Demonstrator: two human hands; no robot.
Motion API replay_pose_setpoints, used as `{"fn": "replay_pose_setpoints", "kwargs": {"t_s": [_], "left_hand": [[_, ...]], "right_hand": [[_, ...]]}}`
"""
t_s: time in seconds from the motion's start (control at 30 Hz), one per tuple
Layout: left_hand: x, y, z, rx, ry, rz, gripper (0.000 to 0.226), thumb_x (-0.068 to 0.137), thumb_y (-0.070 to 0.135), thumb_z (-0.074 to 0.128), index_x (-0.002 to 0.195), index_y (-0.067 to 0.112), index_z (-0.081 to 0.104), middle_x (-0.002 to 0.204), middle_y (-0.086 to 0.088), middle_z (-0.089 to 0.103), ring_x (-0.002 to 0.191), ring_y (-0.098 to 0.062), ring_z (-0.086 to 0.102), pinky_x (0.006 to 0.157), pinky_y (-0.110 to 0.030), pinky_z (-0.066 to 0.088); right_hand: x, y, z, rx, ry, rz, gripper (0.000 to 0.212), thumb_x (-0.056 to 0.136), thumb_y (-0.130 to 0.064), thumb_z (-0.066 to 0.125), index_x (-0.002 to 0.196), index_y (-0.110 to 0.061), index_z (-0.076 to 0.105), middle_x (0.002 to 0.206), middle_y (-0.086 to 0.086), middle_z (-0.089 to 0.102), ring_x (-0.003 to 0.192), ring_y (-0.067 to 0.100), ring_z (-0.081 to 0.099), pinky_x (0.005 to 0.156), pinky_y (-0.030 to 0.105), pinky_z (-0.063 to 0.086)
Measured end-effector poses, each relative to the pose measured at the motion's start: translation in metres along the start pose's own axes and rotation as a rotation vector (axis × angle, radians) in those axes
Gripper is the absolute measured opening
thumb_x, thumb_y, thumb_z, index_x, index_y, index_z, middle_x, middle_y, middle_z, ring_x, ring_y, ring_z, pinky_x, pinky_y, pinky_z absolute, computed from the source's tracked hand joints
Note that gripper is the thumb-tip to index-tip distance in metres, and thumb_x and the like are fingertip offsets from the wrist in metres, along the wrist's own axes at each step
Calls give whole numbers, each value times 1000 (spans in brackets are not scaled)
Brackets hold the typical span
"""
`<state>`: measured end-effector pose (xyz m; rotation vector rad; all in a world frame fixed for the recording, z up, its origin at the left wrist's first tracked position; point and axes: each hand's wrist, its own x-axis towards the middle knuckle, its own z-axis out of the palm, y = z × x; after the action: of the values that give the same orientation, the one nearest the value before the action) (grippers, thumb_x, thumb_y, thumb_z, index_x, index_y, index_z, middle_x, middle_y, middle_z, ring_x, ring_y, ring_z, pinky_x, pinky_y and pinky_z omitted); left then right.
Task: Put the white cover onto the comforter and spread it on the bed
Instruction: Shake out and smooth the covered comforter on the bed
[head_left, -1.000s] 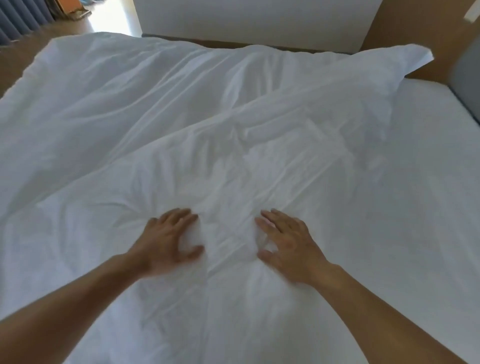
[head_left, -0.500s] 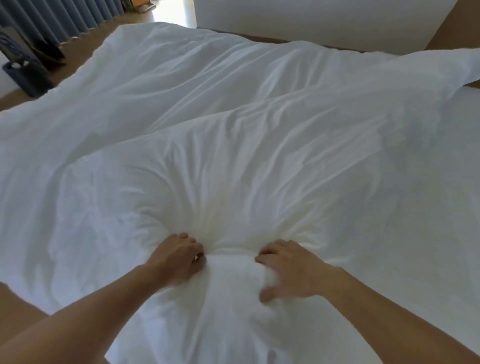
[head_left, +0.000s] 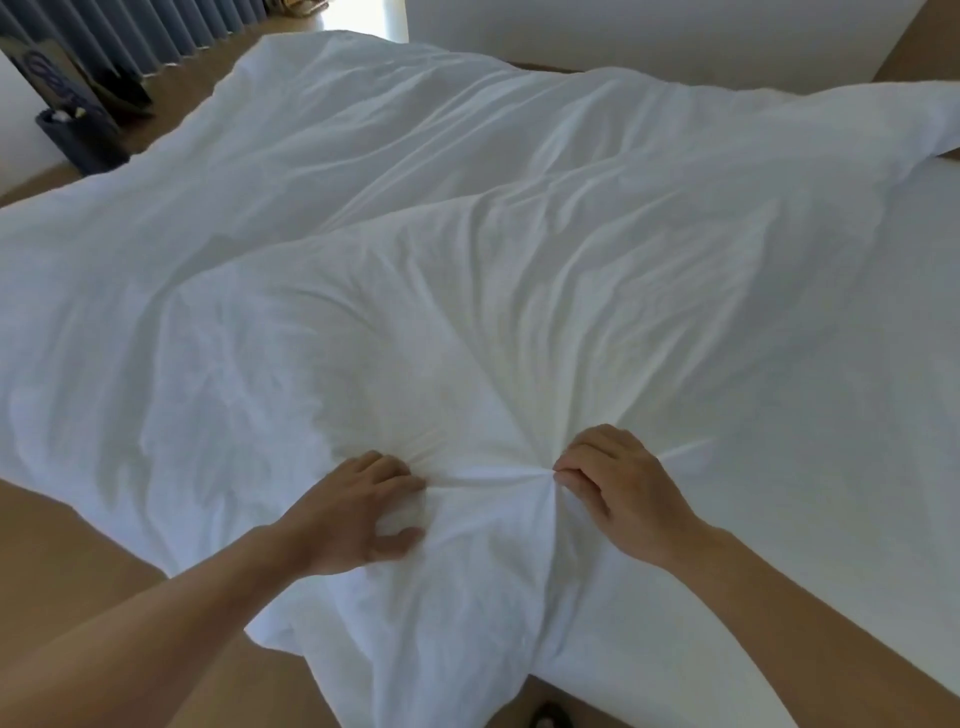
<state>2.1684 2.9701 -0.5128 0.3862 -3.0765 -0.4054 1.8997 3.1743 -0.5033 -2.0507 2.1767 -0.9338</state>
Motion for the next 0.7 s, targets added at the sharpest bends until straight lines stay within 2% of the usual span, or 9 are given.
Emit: {"fn": "replay_pose_setpoints", "kwargs": {"t_s": [0.1, 0.17, 0.27, 0.33, 0.43, 0.5, 0.57, 0.63, 0.7], "left_hand": [[-12, 11, 1, 57, 100, -10, 63, 85, 60, 55, 132, 18, 59, 124, 3, 58, 114, -17, 52, 99, -29, 40], [-21, 15, 2, 109, 139, 27, 56, 86, 53, 56, 128, 17, 61, 124, 2, 60, 115, -19, 52, 102, -31, 35], [-36, 20, 8, 209, 146, 155, 20, 88, 36, 56, 98, 24, 68, 97, 7, 63, 93, -18, 60, 94, -32, 41], [-41, 26, 9, 248, 132, 192, 12, 88, 29, 53, 81, 25, 61, 79, 9, 57, 78, -17, 57, 87, -30, 43], [-47, 30, -2, 142, 139, 210, 13, 87, 24, 53, 75, 23, 57, 70, 10, 49, 68, -14, 49, 78, -24, 38], [-54, 42, -12, 57, -16, 272, 15, 81, 23, 52, 66, 21, 50, 64, 8, 46, 63, -15, 44, 68, -25, 38], [-58, 62, -11, 20, -340, 237, 23, 80, 26, 47, 61, 16, 42, 60, -1, 46, 61, -22, 44, 65, -32, 40], [-48, 70, -15, 25, -593, 41, 27, 87, 29, 44, 65, 12, 42, 66, -7, 48, 65, -26, 45, 65, -34, 40], [-31, 58, -21, -30, -654, -151, 28, 91, 31, 46, 68, 14, 44, 71, -2, 49, 67, -21, 45, 61, -31, 37]], "right_hand": [[-7, -27, -2, 43, -27, 144, 27, 100, -30, 40, 87, -16, 58, 81, -11, 49, 72, 10, 42, 67, 17, 33], [-25, -47, -1, 35, -94, 151, 27, 101, -32, 35, 84, -19, 52, 78, -15, 42, 69, 7, 35, 66, 17, 25], [-61, -57, -4, 30, -324, 196, 36, 104, -40, 26, 83, -21, 46, 76, -11, 43, 69, 9, 37, 72, 13, 31], [-78, -55, -14, -5, -464, 306, 34, 106, -36, 27, 86, -19, 48, 82, -6, 52, 70, 4, 40, 71, 16, 30], [-89, -58, -18, 9, -304, 402, 25, 106, -21, 39, 84, -21, 49, 81, -7, 54, 71, 5, 44, 70, 16, 32], [-93, -64, -14, 10, -452, 432, 30, 107, -22, 37, 78, -28, 43, 77, -11, 49, 71, 5, 45, 69, 17, 31], [-91, -70, -10, 50, -541, 468, 31, 107, -27, 35, 77, -25, 43, 74, -9, 48, 67, 7, 44, 65, 20, 31], [-76, -72, -12, 130, -437, 540, 31, 107, -28, 37, 80, -16, 47, 71, -5, 48, 64, 8, 43, 64, 24, 35], [-67, -68, -8, 165, -578, 585, 31, 106, -30, 37, 79, -19, 47, 75, -6, 49, 69, 10, 46, 67, 25, 37]]}}
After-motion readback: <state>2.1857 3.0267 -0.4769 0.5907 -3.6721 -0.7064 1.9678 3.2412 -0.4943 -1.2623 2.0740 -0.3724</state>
